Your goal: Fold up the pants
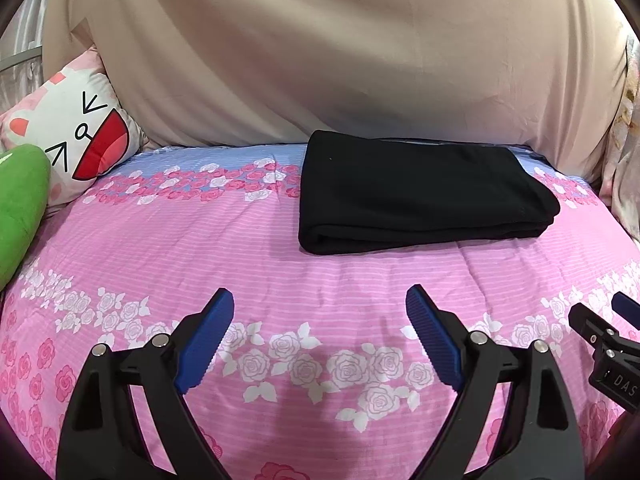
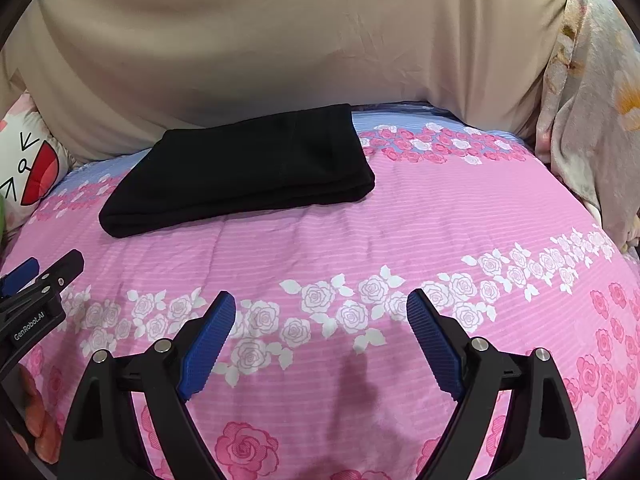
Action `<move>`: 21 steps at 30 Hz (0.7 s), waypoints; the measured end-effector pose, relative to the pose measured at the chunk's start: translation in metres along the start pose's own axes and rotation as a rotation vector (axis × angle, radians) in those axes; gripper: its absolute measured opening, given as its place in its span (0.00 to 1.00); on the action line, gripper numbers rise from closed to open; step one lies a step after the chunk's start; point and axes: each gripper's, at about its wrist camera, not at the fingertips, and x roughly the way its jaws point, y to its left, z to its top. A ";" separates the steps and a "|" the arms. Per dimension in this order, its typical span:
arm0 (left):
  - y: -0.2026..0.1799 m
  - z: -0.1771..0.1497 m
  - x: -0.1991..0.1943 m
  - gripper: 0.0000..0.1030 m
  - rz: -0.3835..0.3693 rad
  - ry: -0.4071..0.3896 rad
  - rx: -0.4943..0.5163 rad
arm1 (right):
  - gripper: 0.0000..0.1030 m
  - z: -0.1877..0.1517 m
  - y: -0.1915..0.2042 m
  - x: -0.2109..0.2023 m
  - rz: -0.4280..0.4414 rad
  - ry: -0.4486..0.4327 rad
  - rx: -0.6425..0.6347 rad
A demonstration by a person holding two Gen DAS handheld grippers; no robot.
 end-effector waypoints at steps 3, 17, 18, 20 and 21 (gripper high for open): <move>0.000 0.000 0.000 0.83 0.000 0.000 0.000 | 0.83 0.000 0.000 0.000 0.001 0.000 0.000; -0.001 0.000 -0.001 0.83 0.005 -0.005 0.001 | 0.83 0.001 0.000 -0.002 -0.004 -0.005 0.001; -0.001 0.000 -0.001 0.83 0.005 -0.006 0.002 | 0.83 0.000 0.000 -0.002 -0.005 -0.006 0.002; -0.001 0.000 -0.001 0.83 0.005 -0.004 0.001 | 0.83 0.001 0.000 -0.002 -0.005 -0.006 0.002; -0.001 0.000 -0.001 0.83 0.005 -0.004 0.001 | 0.83 0.000 0.000 -0.002 -0.005 -0.006 0.002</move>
